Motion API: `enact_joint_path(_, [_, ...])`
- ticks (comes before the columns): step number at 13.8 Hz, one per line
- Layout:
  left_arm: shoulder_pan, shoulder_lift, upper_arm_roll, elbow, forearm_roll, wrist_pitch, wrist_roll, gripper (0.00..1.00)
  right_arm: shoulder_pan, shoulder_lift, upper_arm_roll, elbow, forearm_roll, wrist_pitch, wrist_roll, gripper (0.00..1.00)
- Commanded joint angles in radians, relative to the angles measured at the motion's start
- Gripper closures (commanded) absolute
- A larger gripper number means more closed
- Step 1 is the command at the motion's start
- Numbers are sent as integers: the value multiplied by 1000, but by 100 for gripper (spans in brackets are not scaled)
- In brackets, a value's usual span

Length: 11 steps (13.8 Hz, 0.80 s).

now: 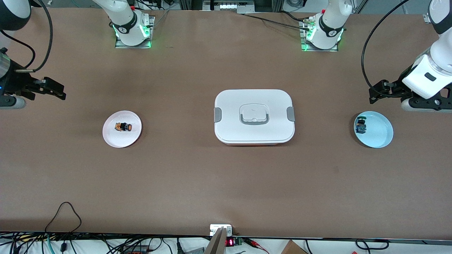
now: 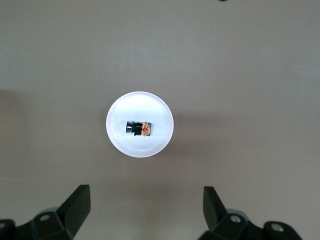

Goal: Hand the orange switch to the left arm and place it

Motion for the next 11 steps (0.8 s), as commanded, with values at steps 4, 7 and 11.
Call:
enact_joint_path(4, [-2, -19, 2, -8, 19, -14, 20, 0, 1, 85, 1, 8, -9, 64, -7, 0])
enact_joint_path(7, [-2, -18, 2, -8, 18, -32, 11, 0, 16, 142, -1, 7, -13, 110, -6, 0])
enact_joint_path(11, [-2, -18, 2, -5, 18, -34, 11, 0, 33, 196, -1, -24, -15, 164, -6, 0])
